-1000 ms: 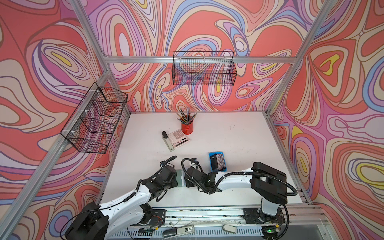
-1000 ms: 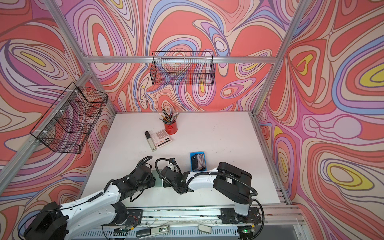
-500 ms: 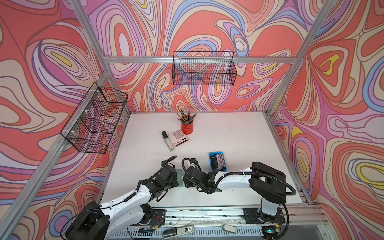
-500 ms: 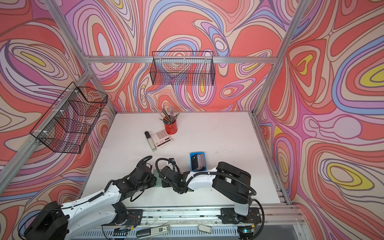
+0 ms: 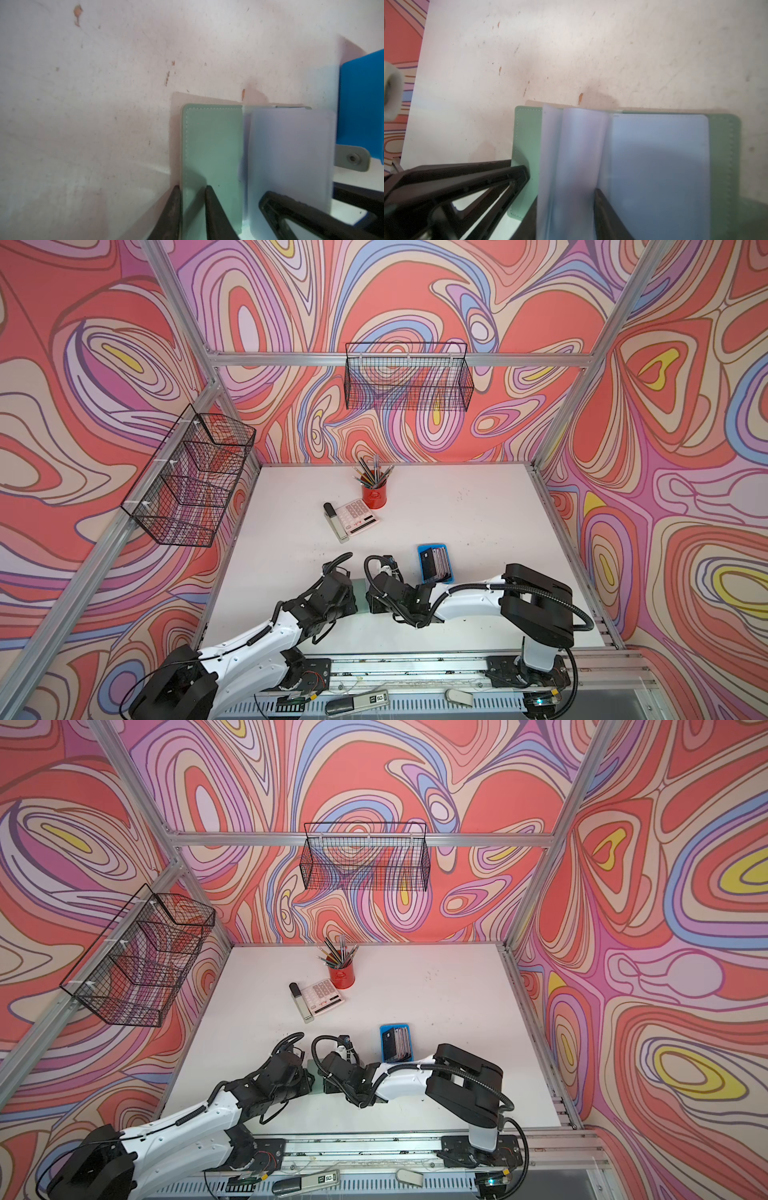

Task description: Put the credit cards into the card holder

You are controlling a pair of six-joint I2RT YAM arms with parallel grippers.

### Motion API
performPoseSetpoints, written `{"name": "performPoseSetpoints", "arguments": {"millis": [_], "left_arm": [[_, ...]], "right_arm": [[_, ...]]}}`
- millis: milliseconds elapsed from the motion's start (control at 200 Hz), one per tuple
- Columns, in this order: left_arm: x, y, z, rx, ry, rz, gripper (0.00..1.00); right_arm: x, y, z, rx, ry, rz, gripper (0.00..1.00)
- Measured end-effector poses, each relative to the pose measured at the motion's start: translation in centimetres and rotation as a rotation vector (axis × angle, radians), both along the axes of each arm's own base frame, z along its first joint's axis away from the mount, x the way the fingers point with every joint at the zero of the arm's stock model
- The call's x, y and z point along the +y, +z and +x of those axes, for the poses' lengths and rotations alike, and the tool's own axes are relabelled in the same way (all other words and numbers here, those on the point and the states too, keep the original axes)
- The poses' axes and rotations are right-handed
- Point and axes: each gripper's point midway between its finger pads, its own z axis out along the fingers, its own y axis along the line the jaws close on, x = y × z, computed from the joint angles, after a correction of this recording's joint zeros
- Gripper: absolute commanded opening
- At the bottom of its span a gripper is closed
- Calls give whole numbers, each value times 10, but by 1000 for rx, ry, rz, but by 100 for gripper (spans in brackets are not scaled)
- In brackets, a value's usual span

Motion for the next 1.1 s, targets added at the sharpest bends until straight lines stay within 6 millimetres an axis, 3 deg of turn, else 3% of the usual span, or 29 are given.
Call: {"name": "performPoseSetpoints", "arguments": {"millis": [275,441,681,951,1102], "left_arm": [[-1,0,-1,3,-4,-6,24],[-1,0,-1,4,-5,-6,24],[-2,0,0,7,-7,-7,24],[-4,0,0,10,-10,-9,23],[-8,3,0,18,-23,-16,20]], "right_arm": [[-11,5,3,-21,-28,-25,40],[-13,9,4,-31,-33,-26,47],[-12,32,6,-64,-30,7,63],[-19,38,9,-90,-39,-13,58],[-32,36,12,-111,-69,-66,58]]}}
